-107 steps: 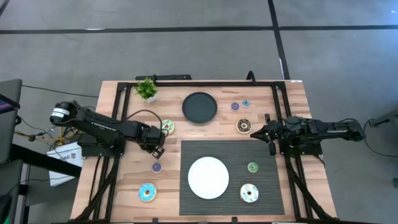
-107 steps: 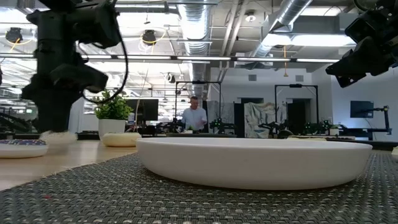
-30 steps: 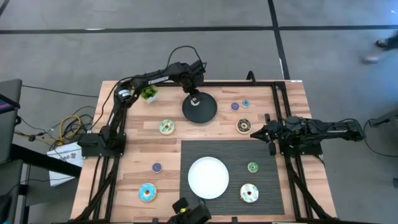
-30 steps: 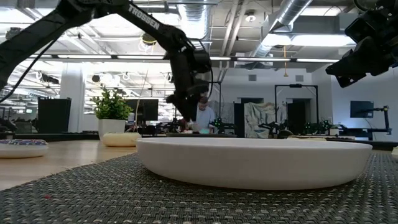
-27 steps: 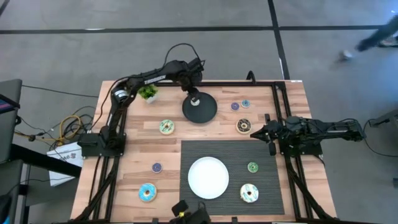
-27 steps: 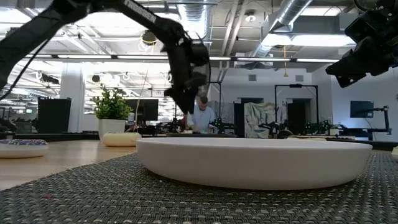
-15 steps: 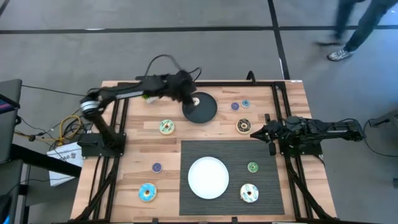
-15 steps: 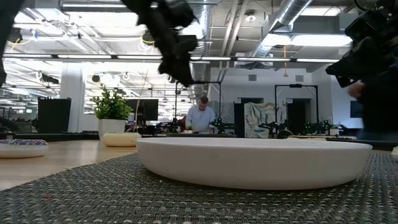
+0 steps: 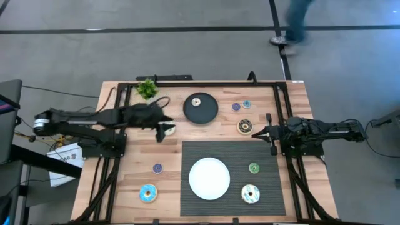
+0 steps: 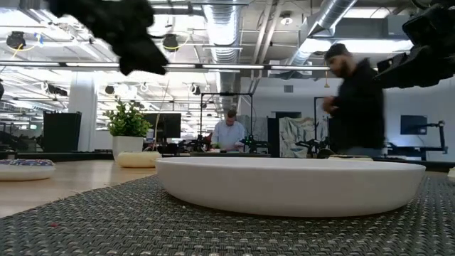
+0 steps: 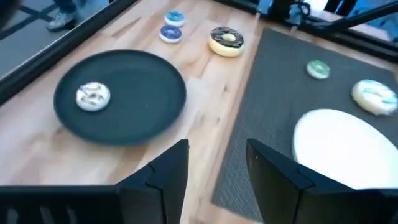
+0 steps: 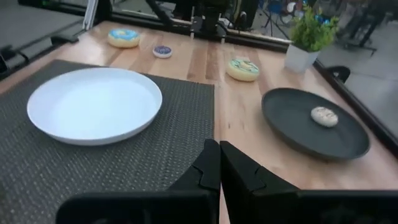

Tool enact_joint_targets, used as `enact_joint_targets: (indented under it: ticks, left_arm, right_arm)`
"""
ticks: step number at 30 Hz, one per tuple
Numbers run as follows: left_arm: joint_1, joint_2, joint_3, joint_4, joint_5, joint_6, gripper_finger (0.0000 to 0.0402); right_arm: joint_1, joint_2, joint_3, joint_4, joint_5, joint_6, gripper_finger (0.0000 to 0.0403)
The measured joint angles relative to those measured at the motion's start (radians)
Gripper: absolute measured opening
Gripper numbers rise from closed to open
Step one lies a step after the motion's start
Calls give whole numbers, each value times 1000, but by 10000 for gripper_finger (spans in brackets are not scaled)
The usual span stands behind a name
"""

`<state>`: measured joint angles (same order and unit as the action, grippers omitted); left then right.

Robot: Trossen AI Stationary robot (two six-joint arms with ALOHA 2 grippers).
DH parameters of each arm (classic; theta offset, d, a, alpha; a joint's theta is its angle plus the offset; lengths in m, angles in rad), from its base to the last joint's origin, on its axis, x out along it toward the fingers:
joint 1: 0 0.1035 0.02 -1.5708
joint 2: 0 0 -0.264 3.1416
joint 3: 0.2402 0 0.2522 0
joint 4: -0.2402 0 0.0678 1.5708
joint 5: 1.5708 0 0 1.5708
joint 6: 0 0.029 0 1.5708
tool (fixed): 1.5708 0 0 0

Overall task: Pick & Place donuts
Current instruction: Put the large black donut on the white plate

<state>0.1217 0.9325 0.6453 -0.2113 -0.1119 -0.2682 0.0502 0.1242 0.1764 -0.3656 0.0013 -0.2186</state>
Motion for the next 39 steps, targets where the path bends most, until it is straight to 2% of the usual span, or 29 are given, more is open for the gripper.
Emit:
enact_joint_targets:
  ticks: [4, 8, 18, 25, 35, 39]
  left_arm:
    - [-96, -121, -74, -2, -102, -55, 153]
    - [-166, -178, -117, 2, -180, -93, 153]
    - [-265, -159, -134, 0, -190, -120, 153]
    - [-291, -159, -134, 0, -224, -66, 153]
    - [-291, -153, -134, 3, -262, 121, 153]
    - [-291, -154, -198, 161, -243, 184, 153]
  right_arm:
    - [0, 0, 0, 0, 0, -18, 0]
    - [2, 0, 0, 10, -3, 0, 0]
    - [2, 0, 0, 12, -3, 402, 0]
    - [2, 0, 0, 15, 1, 409, 0]
    - [0, 0, 0, 149, 103, 367, 0]
    - [0, 16, 2, 167, 179, 368, 0]
